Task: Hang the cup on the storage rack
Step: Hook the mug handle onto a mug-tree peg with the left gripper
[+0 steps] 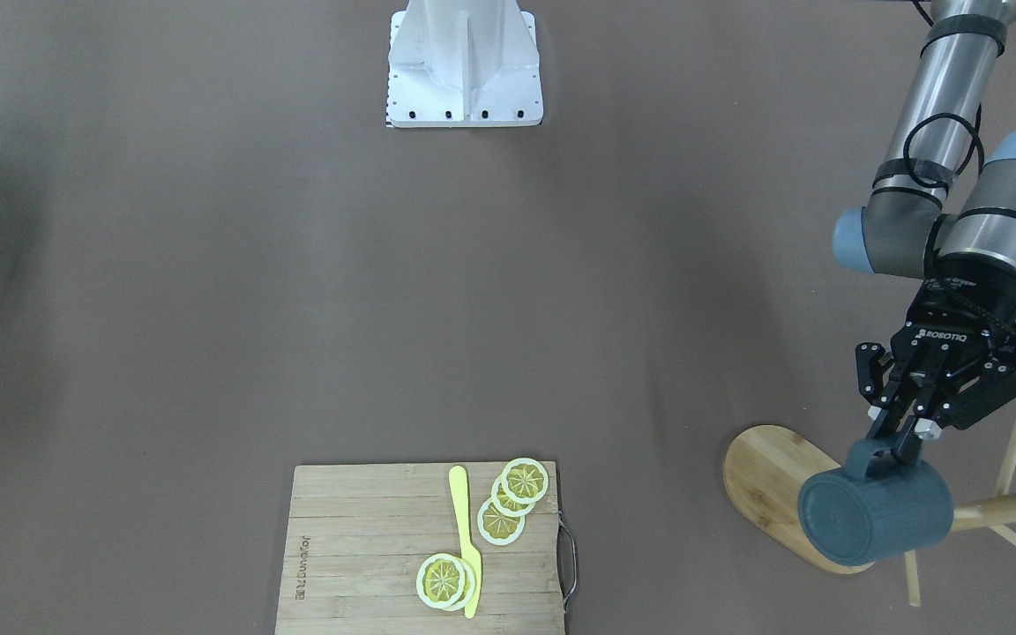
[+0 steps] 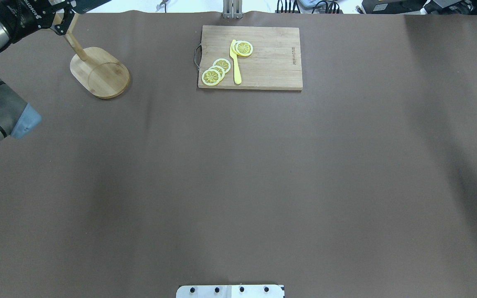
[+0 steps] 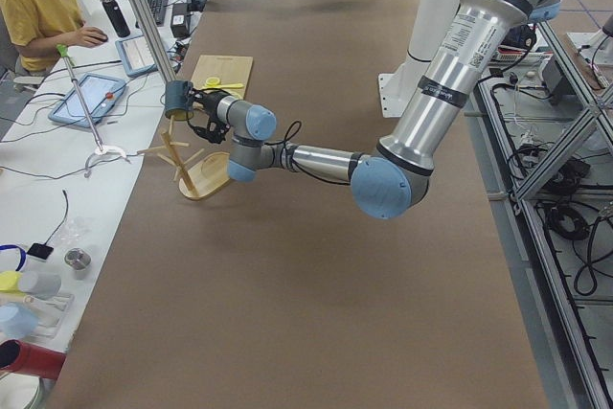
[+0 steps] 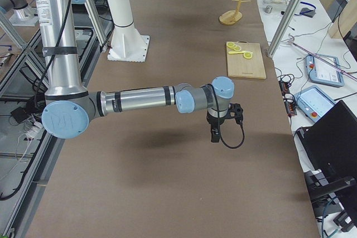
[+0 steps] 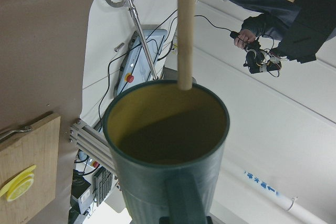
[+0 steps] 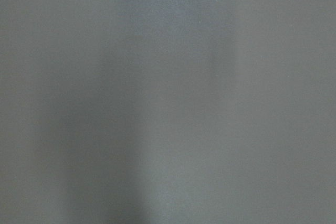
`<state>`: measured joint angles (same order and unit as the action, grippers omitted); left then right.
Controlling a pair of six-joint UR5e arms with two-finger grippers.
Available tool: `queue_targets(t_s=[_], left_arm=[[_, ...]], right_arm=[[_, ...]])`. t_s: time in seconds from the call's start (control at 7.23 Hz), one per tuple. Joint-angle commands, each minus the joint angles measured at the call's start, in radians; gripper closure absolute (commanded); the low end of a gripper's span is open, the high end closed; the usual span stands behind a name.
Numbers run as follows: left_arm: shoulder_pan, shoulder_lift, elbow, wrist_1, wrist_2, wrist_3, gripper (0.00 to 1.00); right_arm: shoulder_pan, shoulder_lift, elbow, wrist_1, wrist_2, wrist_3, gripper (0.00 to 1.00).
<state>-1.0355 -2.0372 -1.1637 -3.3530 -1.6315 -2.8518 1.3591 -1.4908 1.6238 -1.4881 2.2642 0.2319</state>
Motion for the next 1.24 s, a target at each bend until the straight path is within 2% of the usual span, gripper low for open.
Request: queue_targets(t_s=[0.0, 0.55, 1.11], left_arm=[[-0.003, 0.002, 0.027, -0.008, 0.019, -0.040, 1.00], [-0.024, 0.009, 0.087, -0.058, 0.012, -0.041, 1.00], [-0.024, 0.012, 0.105, -0.063, 0.012, -0.040, 1.00]], right_arm=[[0.000, -0.002, 0.005, 0.000, 0.000, 0.003, 0.00], [0.000, -0.005, 0.007, 0.000, 0.000, 0.006, 0.00], [0.000, -0.006, 0.013, 0.000, 0.000, 0.007, 0.00]])
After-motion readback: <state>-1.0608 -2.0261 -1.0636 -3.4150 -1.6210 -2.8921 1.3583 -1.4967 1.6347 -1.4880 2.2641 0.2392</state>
